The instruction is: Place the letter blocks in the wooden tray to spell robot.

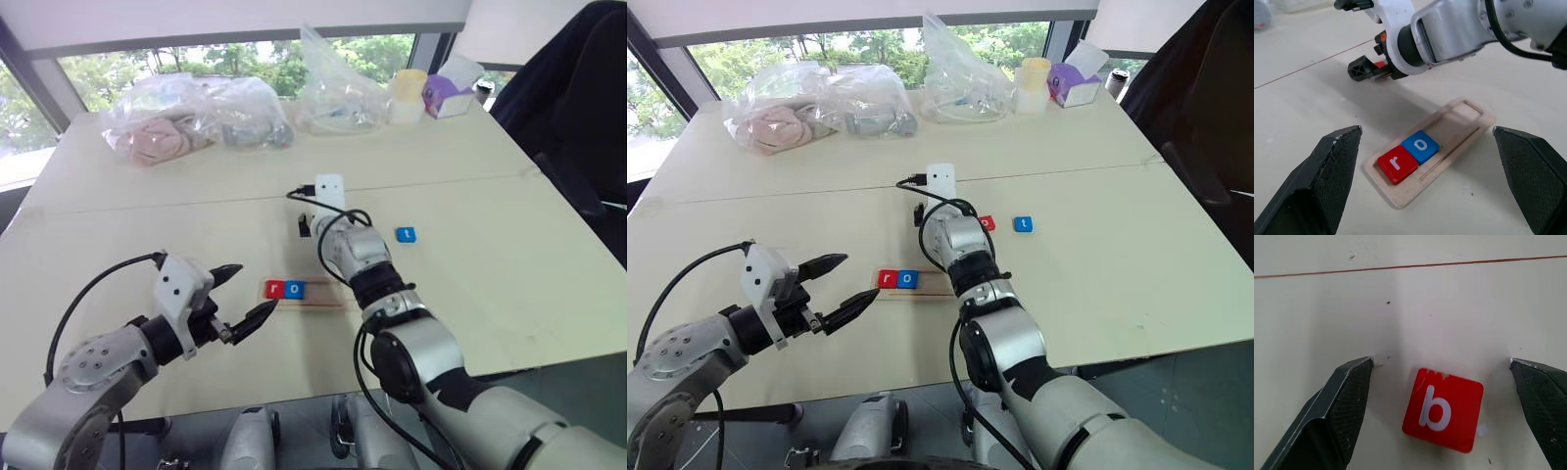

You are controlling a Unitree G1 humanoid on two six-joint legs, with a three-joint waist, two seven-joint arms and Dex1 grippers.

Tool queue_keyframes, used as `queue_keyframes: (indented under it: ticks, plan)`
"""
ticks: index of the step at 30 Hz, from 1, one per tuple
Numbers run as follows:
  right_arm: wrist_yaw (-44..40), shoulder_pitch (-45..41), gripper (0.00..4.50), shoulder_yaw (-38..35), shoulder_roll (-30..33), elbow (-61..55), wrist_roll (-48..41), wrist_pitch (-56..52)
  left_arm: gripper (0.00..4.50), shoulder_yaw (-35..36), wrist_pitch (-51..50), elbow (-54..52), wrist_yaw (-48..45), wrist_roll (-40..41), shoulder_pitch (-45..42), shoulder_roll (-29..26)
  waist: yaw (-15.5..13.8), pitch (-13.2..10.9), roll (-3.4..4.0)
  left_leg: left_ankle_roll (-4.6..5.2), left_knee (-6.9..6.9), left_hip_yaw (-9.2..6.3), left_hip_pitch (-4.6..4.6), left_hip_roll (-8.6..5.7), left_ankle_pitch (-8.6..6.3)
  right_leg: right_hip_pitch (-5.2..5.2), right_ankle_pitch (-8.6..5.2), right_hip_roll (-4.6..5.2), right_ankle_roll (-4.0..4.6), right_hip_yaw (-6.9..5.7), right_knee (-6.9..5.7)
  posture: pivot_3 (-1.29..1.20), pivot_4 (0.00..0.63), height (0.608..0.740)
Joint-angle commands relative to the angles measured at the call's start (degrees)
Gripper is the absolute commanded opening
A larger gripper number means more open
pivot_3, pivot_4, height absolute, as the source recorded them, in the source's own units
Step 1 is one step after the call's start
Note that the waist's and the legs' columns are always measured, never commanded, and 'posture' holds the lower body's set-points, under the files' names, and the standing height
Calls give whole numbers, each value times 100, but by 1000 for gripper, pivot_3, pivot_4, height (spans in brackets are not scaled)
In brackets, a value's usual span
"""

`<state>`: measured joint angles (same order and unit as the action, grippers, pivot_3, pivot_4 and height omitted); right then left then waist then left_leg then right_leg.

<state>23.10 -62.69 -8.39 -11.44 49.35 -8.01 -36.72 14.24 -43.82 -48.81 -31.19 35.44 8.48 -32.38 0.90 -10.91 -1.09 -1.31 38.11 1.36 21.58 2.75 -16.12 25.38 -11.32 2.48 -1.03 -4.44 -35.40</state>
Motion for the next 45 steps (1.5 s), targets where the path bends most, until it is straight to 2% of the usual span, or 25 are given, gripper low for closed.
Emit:
queue_keyframes:
  ticks: [1,9,24,25,27,30,31,38,42,45]
  plan:
    - [258,-224,4500,-395,-289,612,-272,47,4474,1,201,-118,91,-9,-115,-60,22,0,0,0,0,0,-2,1,0,-2,0,1,0,0,4,0,150,740]
    - [641,-328,4500,-515,-472,590,-324,-246,4474,-62,373,122,53,-88,-225,-226,23,1,-1,0,-12,1,-1,1,0,-1,0,2,-2,4,10,0,150,740]
    - [772,14,4500,-336,-720,-179,-401,-1154,4474,-235,545,304,160,-204,-377,-277,29,-1,1,0,-14,1,24,1,0,19,-1,2,-5,1,18,0,150,740]
    - [780,30,3949,-339,-731,-207,-413,-1200,4500,-247,560,303,166,-218,-369,-278,30,-1,1,0,-14,1,24,1,0,19,-1,2,-5,0,18,0,150,740]
    - [785,56,3137,-330,-758,-251,-436,-1272,4500,-260,582,318,167,-255,-377,-281,31,-1,1,0,-14,1,24,2,0,19,-1,2,-5,0,19,0,150,740]
    - [794,69,1500,-347,-779,-291,-488,-1359,4500,-258,588,323,165,-286,-388,-274,32,-1,2,0,-14,0,24,2,0,19,-2,2,-5,-1,20,0,150,740]
    - [789,71,1155,-344,-782,-306,-497,-1380,4500,-259,590,323,165,-295,-389,-275,32,-1,2,0,-14,0,24,2,0,19,-2,2,-5,-1,20,0,150,740]
    - [762,-85,1153,-412,-647,-517,-627,-1506,4500,-240,597,384,145,-270,-443,-280,35,0,1,1,-16,0,43,3,-1,35,-2,1,-6,-2,21,0,150,740]
    - [326,-228,1153,-243,-135,-1141,-587,-1795,4500,-386,623,365,65,-252,-387,-269,36,0,1,1,-15,5,83,2,0,83,13,0,-26,1,14,0,150,740]
    - [-54,-173,1153,-244,386,-2077,-687,-2731,4500,-561,688,378,35,-281,-409,-228,25,-2,3,1,-17,7,95,2,0,100,23,-3,-14,3,10,0,150,740]
